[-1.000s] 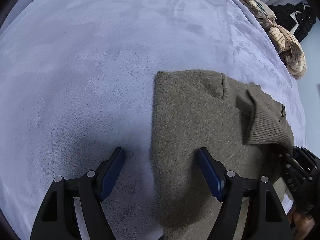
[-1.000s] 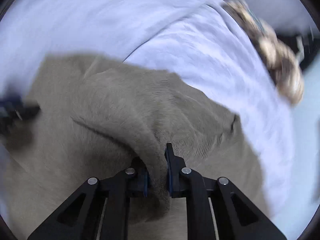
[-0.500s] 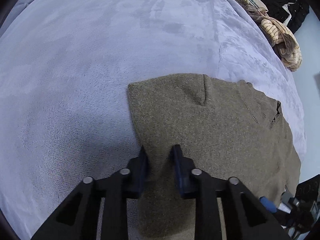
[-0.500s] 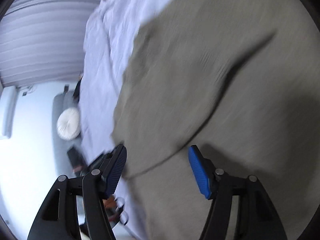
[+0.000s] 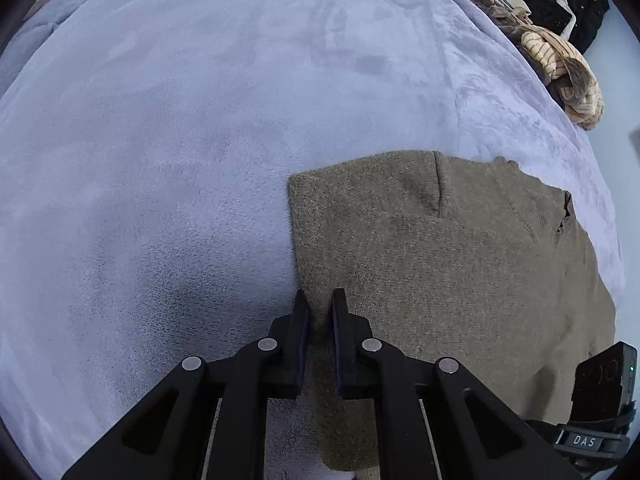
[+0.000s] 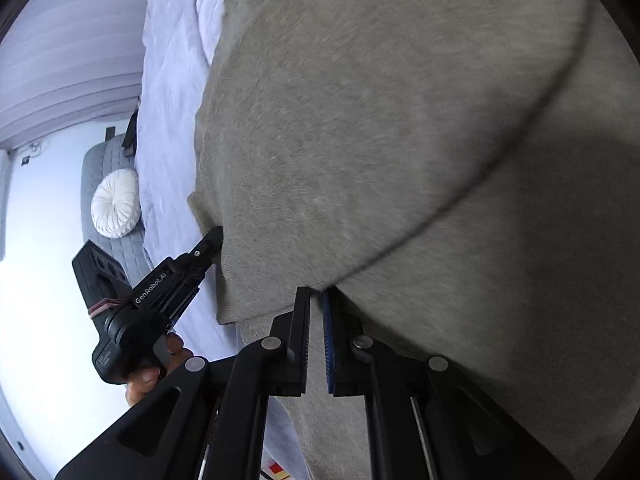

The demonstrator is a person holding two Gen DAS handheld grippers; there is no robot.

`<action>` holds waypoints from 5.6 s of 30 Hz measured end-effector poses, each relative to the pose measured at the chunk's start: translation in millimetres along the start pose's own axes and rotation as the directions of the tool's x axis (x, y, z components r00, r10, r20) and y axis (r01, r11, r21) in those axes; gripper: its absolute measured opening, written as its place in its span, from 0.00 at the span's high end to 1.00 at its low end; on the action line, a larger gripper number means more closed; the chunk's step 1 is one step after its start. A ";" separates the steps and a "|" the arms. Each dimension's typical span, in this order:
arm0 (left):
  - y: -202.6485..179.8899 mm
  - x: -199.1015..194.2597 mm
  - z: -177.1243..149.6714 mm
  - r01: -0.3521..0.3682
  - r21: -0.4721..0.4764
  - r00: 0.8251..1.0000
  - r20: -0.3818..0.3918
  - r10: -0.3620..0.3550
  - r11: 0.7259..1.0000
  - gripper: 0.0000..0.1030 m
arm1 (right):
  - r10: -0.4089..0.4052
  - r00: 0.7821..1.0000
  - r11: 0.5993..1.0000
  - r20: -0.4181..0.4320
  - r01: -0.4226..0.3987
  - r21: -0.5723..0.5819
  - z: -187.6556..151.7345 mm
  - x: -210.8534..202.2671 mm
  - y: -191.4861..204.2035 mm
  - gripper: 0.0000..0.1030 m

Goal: Fold small clothes
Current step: 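Fold the held side and sleeve across the sweater body, release left tool, then move the right tool to the other sleeve's cuff, then grasp the sleeve cuff with the right tool and lift it, then lay the sleeve across the sweater body and open the right tool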

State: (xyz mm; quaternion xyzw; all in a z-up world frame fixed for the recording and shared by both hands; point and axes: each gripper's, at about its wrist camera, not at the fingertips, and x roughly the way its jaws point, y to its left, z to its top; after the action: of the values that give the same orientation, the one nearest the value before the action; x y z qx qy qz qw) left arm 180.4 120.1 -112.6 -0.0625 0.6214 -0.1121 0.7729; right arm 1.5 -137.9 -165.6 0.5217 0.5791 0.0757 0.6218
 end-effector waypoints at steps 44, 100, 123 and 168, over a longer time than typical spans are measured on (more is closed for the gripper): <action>-63.3 -16.5 -69.8 -0.072 0.202 0.997 -0.014 0.077 0.977 0.90 | -0.360 0.894 0.905 0.267 0.404 -0.132 48.7 -130.3 -15.1 0.76; -235.6 -46.8 -160.5 -0.054 0.384 0.984 -0.134 0.114 0.922 0.02 | -0.188 0.949 0.982 0.254 0.176 0.072 -51.3 -225.2 -106.8 0.27; -299.2 -9.2 -136.3 -0.051 0.384 0.987 -0.123 0.106 0.922 0.02 | -0.143 0.654 0.891 0.742 -0.241 0.384 -14.8 -422.4 -277.6 0.27; -78.3 -20.9 -65.0 0.314 -0.144 0.949 0.067 -0.308 0.938 0.02 | -0.005 0.977 0.990 0.214 0.034 -0.133 108.9 -101.6 12.5 0.91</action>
State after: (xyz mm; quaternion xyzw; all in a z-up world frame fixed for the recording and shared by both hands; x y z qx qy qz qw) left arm 105.3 52.4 -88.7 -0.2213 0.5934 -0.1834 0.7518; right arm 62.7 -264.4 -114.7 0.4774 0.5078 0.0525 0.7152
